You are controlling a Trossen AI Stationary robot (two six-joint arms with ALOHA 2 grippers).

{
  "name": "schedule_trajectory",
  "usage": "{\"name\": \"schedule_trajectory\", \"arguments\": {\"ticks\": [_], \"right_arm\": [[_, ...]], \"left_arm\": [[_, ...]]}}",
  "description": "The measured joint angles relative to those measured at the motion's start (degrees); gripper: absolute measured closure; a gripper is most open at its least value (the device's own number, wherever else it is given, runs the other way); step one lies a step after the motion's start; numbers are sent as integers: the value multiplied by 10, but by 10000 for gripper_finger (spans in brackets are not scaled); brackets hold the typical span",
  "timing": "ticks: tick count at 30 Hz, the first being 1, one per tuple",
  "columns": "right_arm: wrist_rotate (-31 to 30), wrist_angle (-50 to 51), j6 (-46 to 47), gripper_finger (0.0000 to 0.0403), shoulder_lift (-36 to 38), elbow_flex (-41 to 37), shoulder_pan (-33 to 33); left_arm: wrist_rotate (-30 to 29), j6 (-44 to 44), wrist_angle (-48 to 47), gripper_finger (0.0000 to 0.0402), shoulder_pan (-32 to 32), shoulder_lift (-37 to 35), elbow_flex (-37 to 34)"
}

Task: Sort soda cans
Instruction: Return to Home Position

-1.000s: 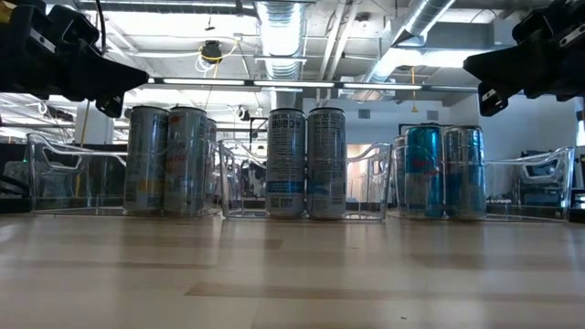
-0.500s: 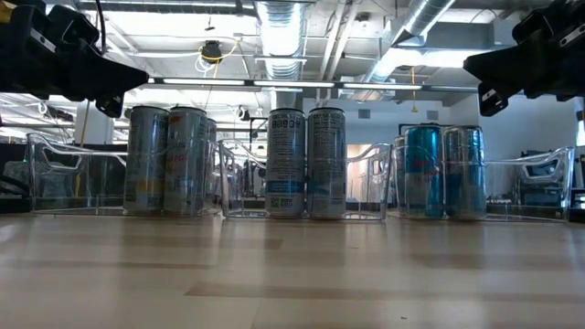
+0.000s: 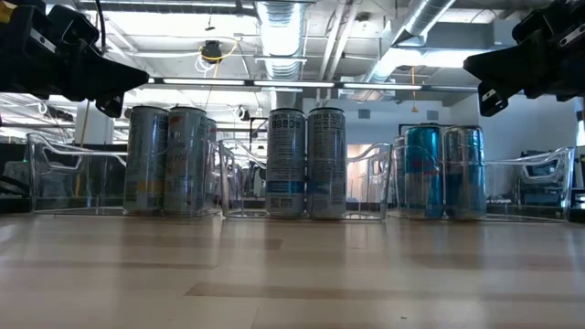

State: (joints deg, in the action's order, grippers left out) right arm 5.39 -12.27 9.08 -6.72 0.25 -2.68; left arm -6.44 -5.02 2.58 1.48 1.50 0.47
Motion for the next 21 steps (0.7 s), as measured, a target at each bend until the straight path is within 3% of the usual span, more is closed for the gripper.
{"name": "schedule_trajectory", "arguments": {"ticks": [21], "right_arm": [[0, 0, 0, 367, 0, 0, 0]], "left_arm": [[0, 2, 0, 401, 0, 0, 0]]}}
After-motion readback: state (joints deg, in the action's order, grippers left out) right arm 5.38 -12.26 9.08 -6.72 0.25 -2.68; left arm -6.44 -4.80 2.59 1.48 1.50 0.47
